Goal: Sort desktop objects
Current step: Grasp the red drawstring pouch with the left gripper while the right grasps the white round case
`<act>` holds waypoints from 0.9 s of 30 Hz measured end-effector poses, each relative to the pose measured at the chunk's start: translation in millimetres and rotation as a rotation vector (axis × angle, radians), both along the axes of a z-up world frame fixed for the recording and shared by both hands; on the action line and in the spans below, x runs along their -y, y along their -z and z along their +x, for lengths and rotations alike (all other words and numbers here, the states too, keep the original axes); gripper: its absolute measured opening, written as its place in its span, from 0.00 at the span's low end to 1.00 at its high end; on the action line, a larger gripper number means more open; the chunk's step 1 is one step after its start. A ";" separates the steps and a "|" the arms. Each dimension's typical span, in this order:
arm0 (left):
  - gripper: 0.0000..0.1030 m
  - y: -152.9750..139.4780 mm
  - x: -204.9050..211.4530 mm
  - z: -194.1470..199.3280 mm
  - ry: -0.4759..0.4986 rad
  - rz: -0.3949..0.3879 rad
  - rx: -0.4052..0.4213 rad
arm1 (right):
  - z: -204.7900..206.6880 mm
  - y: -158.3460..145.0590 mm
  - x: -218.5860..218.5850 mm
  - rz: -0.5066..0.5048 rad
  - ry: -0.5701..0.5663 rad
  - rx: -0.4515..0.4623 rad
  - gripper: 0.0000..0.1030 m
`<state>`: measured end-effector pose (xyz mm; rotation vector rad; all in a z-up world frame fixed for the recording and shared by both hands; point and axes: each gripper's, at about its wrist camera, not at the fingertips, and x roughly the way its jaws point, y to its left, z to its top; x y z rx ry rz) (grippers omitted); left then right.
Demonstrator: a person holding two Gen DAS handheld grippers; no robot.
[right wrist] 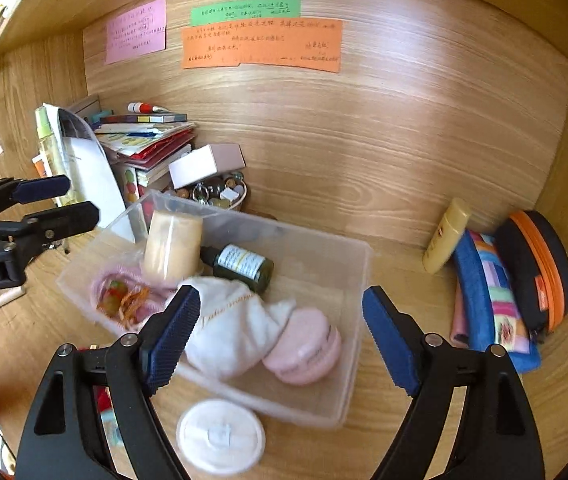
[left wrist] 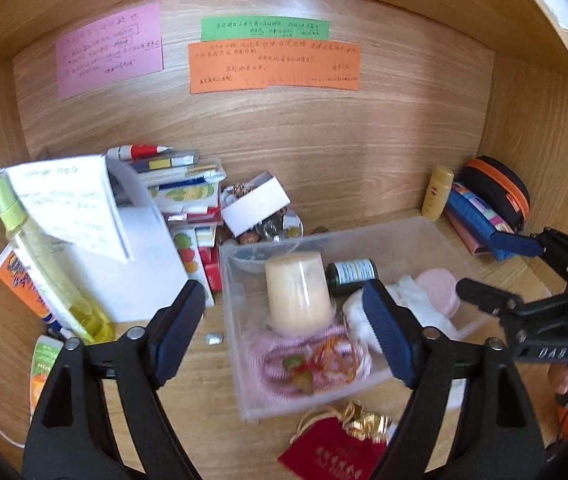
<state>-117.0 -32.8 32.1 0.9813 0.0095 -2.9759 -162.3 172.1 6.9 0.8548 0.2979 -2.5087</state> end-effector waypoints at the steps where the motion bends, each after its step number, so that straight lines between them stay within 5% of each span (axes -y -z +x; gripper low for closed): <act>1: 0.82 1.4 0.2 4.4 0.007 0.001 0.007 | 3.9 -0.1 -3.2 -0.002 0.002 0.001 0.79; 27: 0.86 80.7 -8.7 55.6 0.117 0.076 0.271 | 51.0 53.8 -23.1 0.056 -0.011 0.153 0.79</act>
